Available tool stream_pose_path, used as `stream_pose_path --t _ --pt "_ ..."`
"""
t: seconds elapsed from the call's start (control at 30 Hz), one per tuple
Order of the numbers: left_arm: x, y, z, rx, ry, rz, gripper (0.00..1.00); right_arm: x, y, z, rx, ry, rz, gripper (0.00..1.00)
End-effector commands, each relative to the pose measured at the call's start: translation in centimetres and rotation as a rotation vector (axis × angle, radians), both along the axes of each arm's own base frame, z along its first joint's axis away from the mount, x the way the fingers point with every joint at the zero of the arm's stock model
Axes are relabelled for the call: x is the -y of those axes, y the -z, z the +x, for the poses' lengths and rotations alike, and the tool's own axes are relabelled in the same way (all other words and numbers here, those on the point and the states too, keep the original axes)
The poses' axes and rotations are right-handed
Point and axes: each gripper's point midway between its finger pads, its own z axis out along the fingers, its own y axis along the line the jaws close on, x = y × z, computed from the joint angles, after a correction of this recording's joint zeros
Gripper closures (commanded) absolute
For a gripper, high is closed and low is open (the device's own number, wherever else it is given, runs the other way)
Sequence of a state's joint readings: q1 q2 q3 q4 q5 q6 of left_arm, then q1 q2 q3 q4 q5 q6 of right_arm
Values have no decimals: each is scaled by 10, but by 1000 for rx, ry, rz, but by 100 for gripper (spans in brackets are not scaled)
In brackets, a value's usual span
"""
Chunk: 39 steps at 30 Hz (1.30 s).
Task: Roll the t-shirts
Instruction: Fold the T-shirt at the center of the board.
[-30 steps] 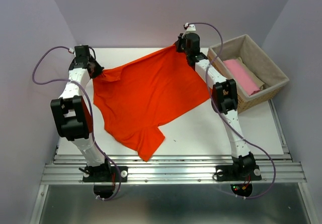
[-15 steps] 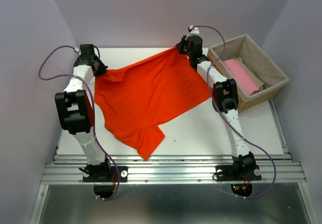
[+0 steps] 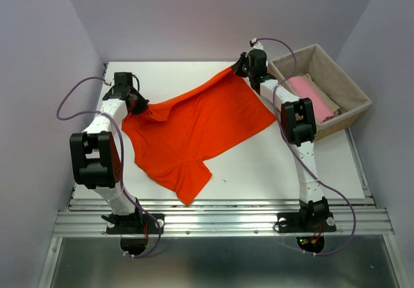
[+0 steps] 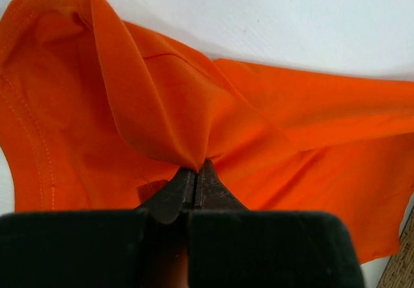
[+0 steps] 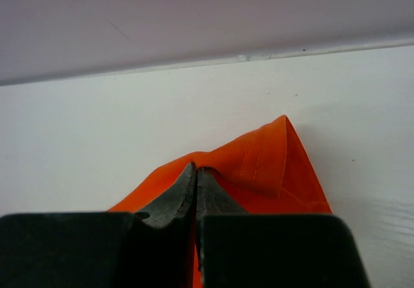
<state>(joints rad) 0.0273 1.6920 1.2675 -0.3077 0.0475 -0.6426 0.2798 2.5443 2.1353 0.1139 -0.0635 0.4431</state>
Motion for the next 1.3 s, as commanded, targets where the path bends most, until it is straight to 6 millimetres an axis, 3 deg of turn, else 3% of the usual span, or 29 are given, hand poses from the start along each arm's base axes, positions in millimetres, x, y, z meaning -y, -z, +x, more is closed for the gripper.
stream_pose_path --t 0.0,0.37,0.8,1.2,1.23,1.27 --pt "2 -16 -6 62 -39 -21 100 0 -81 -10 109 -14 83 99" --pt "10 0 -34 36 -35 -64 100 14 -63 -42 25 12 47 99" --pt "18 1 -56 42 -29 -115 100 36 -28 -73 -90 66 -34 99" --pt "34 9 -93 -3 -46 -228 100 50 -16 -92 -126 106 -75 99" --pt "36 6 -96 -1 -52 -246 99 51 -15 -93 -130 109 -78 99" --pt "39 11 -102 -19 -49 -261 91 52 -12 -94 -136 112 -81 99"
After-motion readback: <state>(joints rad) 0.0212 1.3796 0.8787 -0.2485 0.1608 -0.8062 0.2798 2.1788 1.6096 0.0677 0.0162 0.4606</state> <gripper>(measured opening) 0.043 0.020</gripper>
